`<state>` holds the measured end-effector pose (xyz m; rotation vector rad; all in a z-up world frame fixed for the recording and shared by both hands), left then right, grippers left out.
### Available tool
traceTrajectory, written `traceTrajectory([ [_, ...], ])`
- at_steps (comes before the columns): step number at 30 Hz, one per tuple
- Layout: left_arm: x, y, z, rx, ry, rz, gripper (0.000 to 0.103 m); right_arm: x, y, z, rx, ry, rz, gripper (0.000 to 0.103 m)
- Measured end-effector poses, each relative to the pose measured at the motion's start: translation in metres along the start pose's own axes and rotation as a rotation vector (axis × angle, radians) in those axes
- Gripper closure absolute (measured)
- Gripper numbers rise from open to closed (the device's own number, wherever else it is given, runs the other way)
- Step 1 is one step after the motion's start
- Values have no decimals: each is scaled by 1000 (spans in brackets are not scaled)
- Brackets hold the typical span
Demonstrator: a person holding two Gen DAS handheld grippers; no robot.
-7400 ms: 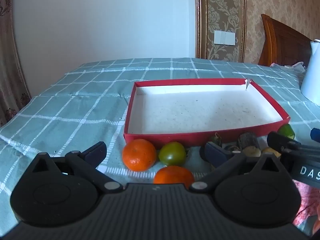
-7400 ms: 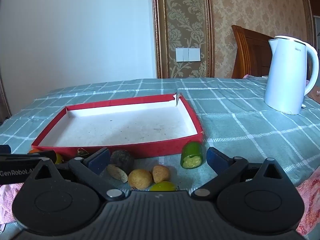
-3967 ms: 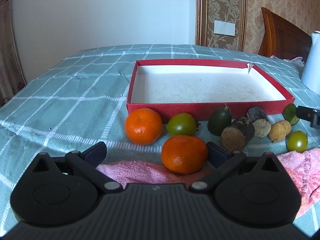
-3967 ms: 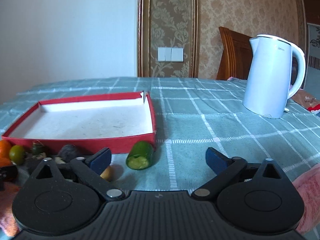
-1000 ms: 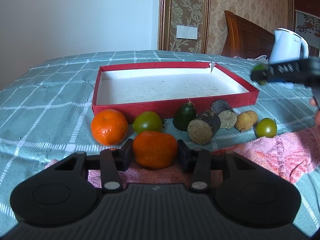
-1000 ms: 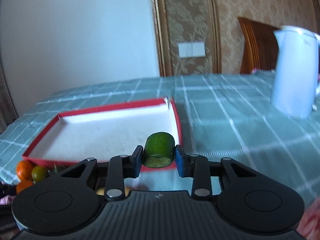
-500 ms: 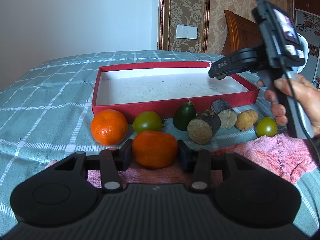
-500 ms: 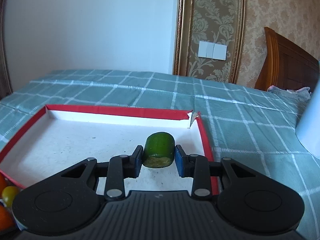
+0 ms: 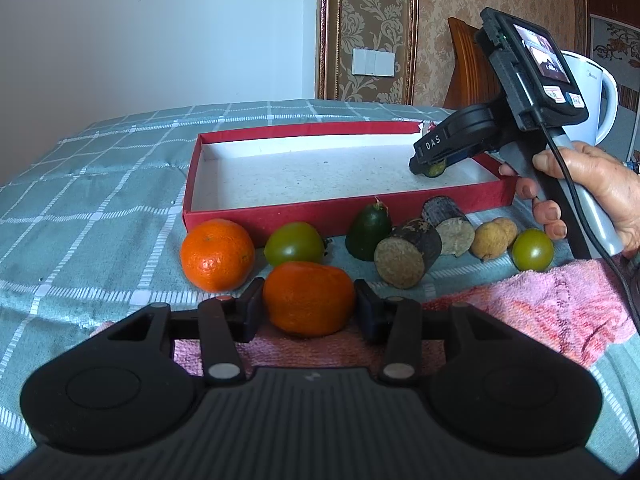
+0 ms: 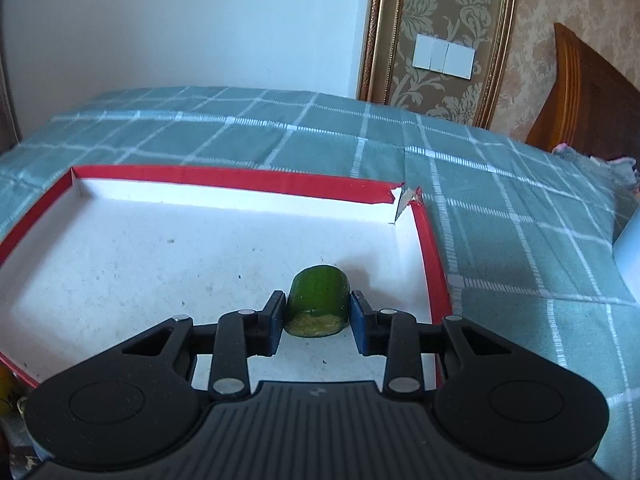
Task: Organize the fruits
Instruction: 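Carry the cucumber chunk into the tray and open the right gripper, then grasp the tangerine in front of the tray with the left gripper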
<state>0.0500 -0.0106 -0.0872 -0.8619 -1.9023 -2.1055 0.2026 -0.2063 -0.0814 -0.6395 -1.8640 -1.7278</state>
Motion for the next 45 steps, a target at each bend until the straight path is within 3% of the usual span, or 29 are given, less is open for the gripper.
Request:
traceTrajectory([
  [2,0,0,0,0,0,0,61,0,0,-2,-7,-3,3,67],
  [6,0,0,-1,-5,2,1,61,5,0,-10,-70,31,-18,48],
  [12,-1,0,0,-4,1,1,61,16,-3,-21,-120,40,-44,47],
  [17,-1,0,0,-4,1,0,61,56,-17,-32,-169,45,-121,44],
  [20,-1,0,0,-4,1,1,61,86,-34,-45,-199,-7,-220,24],
  [24,-1,0,0,-3,0,0,61,108,-58,-59,-195,-108,-288,23],
  [33,-1,0,0,-7,4,-1,61,97,-86,-88,-301,-179,-173,23],
  [40,1,0,-1,-8,10,-2,59,91,-92,-84,-273,-178,-136,23],
  [45,1,0,-2,-13,19,-4,61,84,-96,-83,-279,-166,-83,14],
])
Point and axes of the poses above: each gripper's, at about its wrist camera, not at the fingertips, and x roughly against the way its jaws point, z to its left, y to its top, the point moved 8 cm from there along -x, roughly the way its jaws point, and after that the axes turned 2 degrees about -x, right-handed, at the moved point
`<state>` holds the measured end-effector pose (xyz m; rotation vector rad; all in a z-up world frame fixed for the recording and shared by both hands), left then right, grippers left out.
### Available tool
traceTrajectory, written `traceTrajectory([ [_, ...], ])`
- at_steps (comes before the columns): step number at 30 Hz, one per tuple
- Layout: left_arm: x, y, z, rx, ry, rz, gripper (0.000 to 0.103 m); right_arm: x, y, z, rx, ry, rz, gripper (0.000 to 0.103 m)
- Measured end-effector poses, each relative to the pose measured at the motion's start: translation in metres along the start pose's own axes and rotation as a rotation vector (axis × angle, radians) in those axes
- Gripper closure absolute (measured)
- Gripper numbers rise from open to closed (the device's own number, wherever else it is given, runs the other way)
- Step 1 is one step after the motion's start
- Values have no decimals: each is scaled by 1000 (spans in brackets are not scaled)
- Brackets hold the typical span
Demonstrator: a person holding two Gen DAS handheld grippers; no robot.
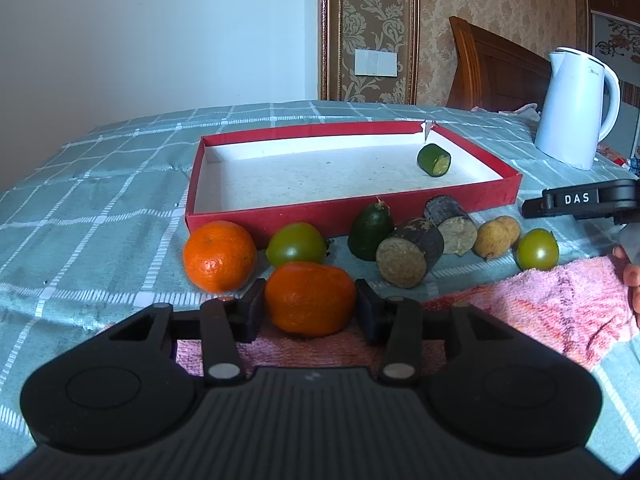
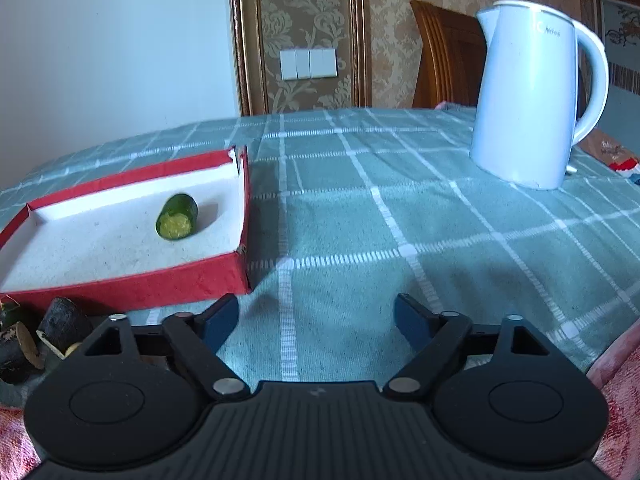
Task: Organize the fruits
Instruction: 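Grasp the tangerine in front of the tray with the left gripper, then lower the tangerine into the tray and open the left gripper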
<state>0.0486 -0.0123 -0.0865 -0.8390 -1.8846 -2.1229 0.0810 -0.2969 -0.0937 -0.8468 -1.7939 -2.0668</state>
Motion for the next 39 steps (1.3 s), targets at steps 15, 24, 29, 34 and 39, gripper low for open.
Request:
traceTrajectory([
  [15,1,9,-5,-13,19,27,61,-3,-4,9,49,-2,32,4],
  [24,5,41,-10,-38,7,-17,61,-3,-3,10,53,-2,33,4],
  [29,-9,66,-9,-57,24,-42,61,-3,-4,10,53,-2,33,3],
  [34,-38,93,-3,-54,55,-50,61,-3,-4,10,55,3,34,3],
  [39,-78,115,7,-31,87,-20,61,-3,-4,11,56,5,36,2],
])
Point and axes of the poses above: each gripper's, at about its wrist camera, not at the fingertips, and x roughly against the way its jaws point, z to its left, y to its top, the point moved 8 cm from there along -x, roughly the way its jaws point, and after that the axes turned 2 degrees about -x, right-handed, at the moved point
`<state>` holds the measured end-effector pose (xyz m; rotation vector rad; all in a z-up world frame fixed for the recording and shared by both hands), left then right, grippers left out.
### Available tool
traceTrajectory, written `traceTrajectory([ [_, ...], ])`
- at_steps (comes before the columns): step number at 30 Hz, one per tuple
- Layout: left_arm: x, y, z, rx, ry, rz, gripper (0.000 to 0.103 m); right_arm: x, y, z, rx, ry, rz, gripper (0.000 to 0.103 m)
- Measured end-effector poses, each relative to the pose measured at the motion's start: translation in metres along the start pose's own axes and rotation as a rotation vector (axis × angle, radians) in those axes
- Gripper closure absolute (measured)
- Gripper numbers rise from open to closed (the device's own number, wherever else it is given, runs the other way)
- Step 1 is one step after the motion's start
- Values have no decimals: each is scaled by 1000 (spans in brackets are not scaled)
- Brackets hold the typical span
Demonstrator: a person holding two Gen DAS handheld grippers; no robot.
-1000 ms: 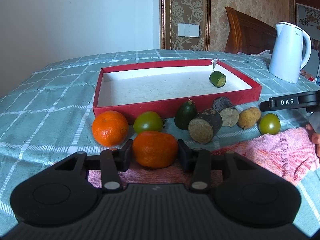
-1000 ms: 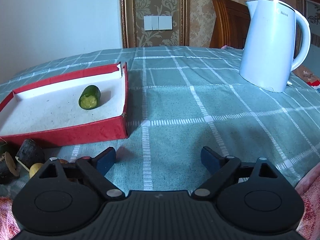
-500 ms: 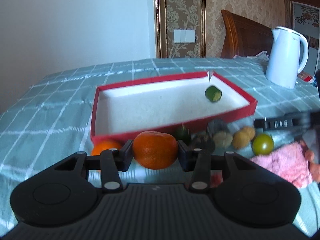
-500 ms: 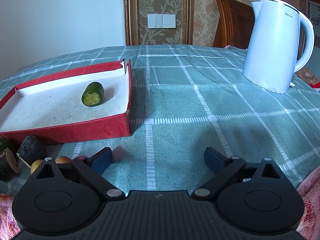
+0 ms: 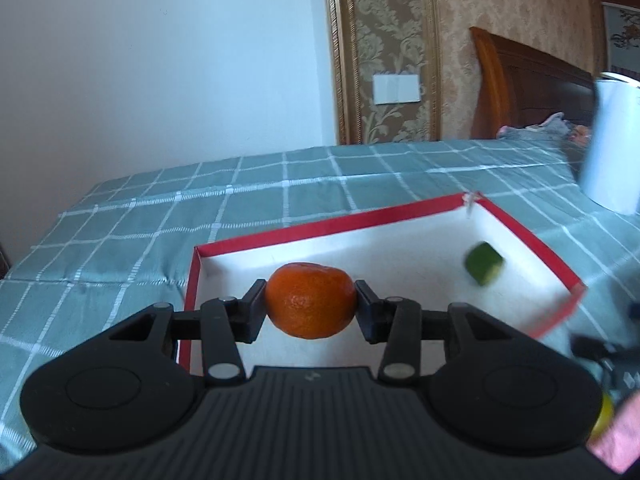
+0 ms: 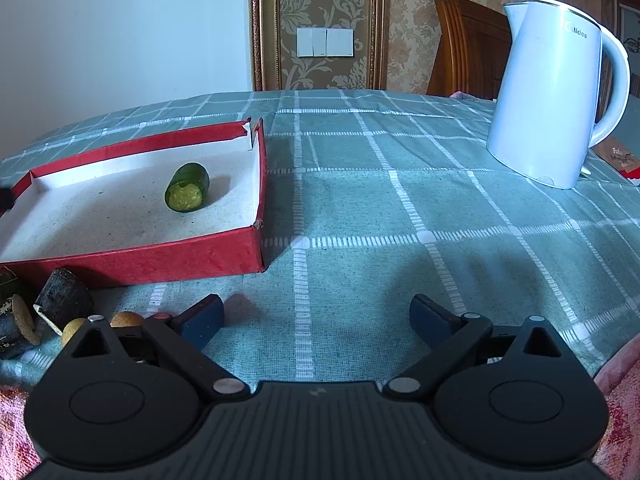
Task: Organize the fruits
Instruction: 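Lower the tangerine into the tray and open the left gripper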
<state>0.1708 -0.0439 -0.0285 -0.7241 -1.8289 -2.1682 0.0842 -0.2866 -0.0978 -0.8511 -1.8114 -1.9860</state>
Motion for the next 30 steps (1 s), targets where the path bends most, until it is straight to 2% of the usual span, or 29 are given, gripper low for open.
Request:
traceTrajectory([
  [9,-64,6,16,66,8,134,61,0,0,0,-2,2,1,2],
  [17,-87,-1,20,97,17,217,61,0,0,0,-3,3,2,1],
  [19,-88,-1,21,96,39,224,54,0,0,0,-3,3,2,1],
  [21,-87,-1,22,92,62,221,30,0,0,-1,-3,3,2,1],
  [22,-86,-1,23,95,67,219,24,0,0,0,-3,3,2,1],
  [30,-47,-3,27,94,92,147,17,0,0,0,-2,3,2,1],
])
Point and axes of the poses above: each gripper's, at about its wrist camera, not at the fingertips, and x roughly against the way its jaws point, z to its left, y to its top, the point moved 8 cm from there along -x, roughly the way its jaws point, and after that the axes turned 2 degrees about -x, right-handed, at the moved point
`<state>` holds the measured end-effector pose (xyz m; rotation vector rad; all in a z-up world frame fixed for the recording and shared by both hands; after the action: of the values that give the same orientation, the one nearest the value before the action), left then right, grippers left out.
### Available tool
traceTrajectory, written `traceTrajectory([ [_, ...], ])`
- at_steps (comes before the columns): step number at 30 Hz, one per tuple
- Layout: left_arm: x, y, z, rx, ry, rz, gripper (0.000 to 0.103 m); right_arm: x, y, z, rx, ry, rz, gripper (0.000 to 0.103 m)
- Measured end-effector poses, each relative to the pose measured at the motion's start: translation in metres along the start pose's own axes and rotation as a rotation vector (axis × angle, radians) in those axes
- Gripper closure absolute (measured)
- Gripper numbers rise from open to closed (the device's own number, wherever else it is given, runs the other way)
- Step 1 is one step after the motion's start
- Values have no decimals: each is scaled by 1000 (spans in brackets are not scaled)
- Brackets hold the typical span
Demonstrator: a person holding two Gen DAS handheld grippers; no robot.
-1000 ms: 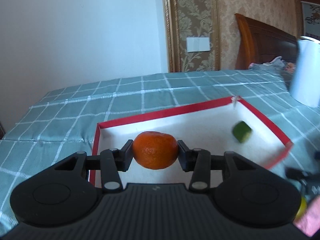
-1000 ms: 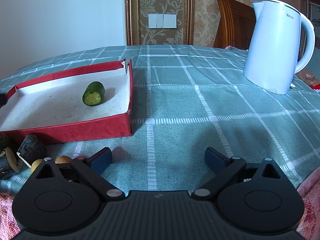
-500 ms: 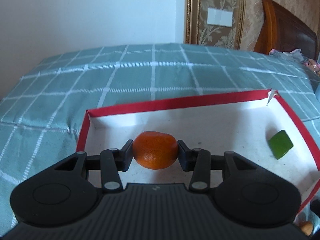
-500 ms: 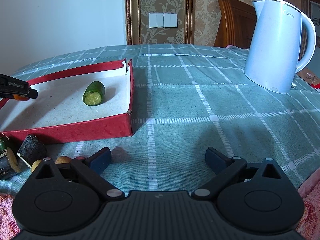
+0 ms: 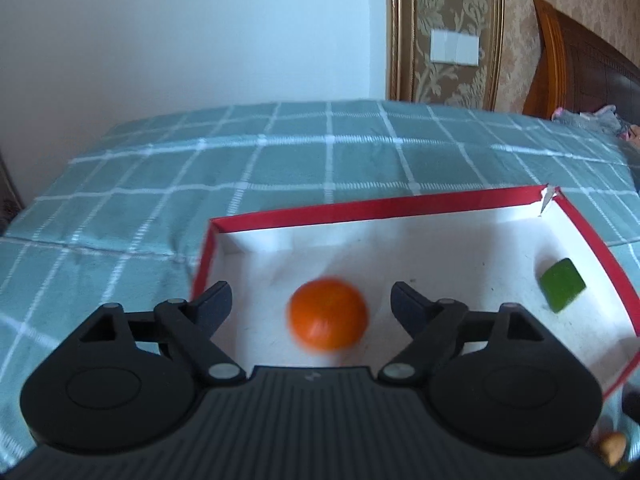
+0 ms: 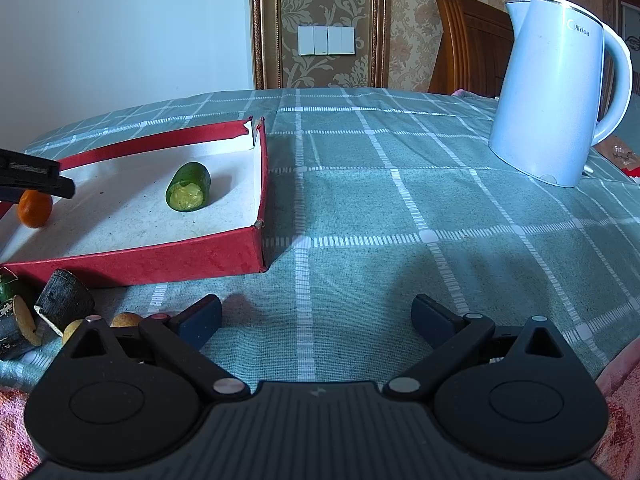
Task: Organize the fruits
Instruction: 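Lower the tangerine into the tray and open the left gripper, then grasp the green tomato beside the potatoes with the right gripper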
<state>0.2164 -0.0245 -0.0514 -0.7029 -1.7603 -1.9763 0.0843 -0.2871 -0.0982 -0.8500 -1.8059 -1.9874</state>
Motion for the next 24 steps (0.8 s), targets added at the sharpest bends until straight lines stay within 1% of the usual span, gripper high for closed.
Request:
traceTrajectory([
  [2,21,-6,4,17,-16,-42,17,0,0,0,0,0,0,1],
  [4,47,-13,7,22,-31,-104,13,0,0,0,0,1,0,1],
  [6,72,-24,7,16,-50,-162,3,-1,0,1,1,4,3,0],
  [8,93,-41,5,2,-75,-195,2,-1,0,1,1,5,3,0],
  [12,112,-75,0,-30,-117,-180,2,-1,0,1,0,6,3,0],
  [15,113,-95,0,-26,-135,-152,2,0,0,-2,-28,21,-8,0],
  [17,109,-103,2,-19,-129,-128,2,4,3,-7,-57,29,-40,0],
  [19,104,-111,6,-7,-136,-101,2,15,7,-7,-68,62,-79,0],
  [22,103,-117,11,6,-132,-98,2,38,3,3,-16,121,-129,1],
  [24,101,-119,13,7,-127,-88,2,55,-2,10,26,134,-168,1],
])
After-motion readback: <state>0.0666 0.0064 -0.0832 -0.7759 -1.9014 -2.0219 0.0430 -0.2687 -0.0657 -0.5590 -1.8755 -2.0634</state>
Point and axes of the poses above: each gripper's, at about its wrist camera, not at the fingertips, and x roughly against the way its jaws point, z to its left, y to its top, the point moved 8 cm from there along -x, roughly the way its jaws point, and after that the axes turned 2 degrees about -x, right-handed, at the moved point
